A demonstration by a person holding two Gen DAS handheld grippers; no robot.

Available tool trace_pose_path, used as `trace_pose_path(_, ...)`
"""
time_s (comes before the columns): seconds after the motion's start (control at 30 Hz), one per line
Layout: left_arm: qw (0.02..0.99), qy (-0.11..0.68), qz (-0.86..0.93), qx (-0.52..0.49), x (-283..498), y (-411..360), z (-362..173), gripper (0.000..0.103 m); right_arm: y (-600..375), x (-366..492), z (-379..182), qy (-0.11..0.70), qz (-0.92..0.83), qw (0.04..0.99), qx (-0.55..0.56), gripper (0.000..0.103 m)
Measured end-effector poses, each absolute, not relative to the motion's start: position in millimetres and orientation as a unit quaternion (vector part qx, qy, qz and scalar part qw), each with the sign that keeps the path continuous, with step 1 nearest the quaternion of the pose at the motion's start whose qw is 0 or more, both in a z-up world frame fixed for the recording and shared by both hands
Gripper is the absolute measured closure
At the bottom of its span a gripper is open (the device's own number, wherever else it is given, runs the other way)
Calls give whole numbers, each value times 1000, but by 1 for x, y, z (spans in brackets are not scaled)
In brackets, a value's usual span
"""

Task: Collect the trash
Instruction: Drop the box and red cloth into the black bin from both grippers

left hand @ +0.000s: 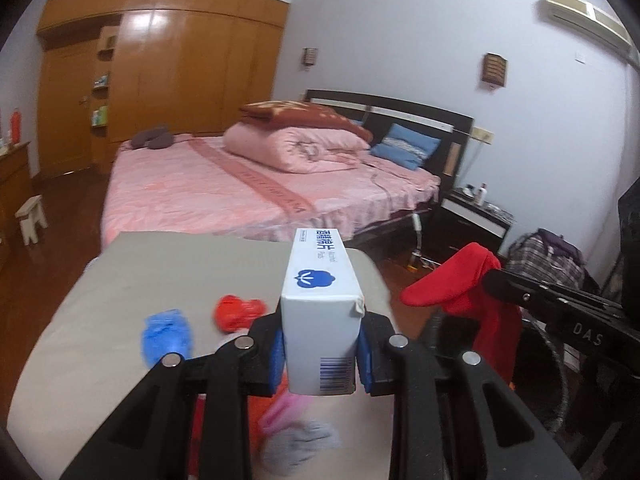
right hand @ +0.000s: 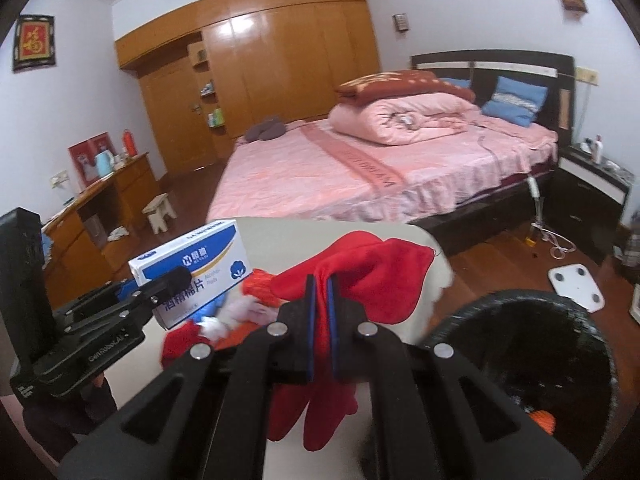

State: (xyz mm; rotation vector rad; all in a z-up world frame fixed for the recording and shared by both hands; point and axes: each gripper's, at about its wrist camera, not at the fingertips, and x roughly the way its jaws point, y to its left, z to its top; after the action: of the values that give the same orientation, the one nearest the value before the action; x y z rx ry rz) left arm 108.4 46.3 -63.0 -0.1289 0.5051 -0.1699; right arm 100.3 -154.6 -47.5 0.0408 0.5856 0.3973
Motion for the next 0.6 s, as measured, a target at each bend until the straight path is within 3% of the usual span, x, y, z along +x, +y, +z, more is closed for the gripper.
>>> trace_pose_path(0.6, 941, 264, -211, -35, 129, -78, -71, 75, -282, 87, -87, 311, 61, 948, 43, 98)
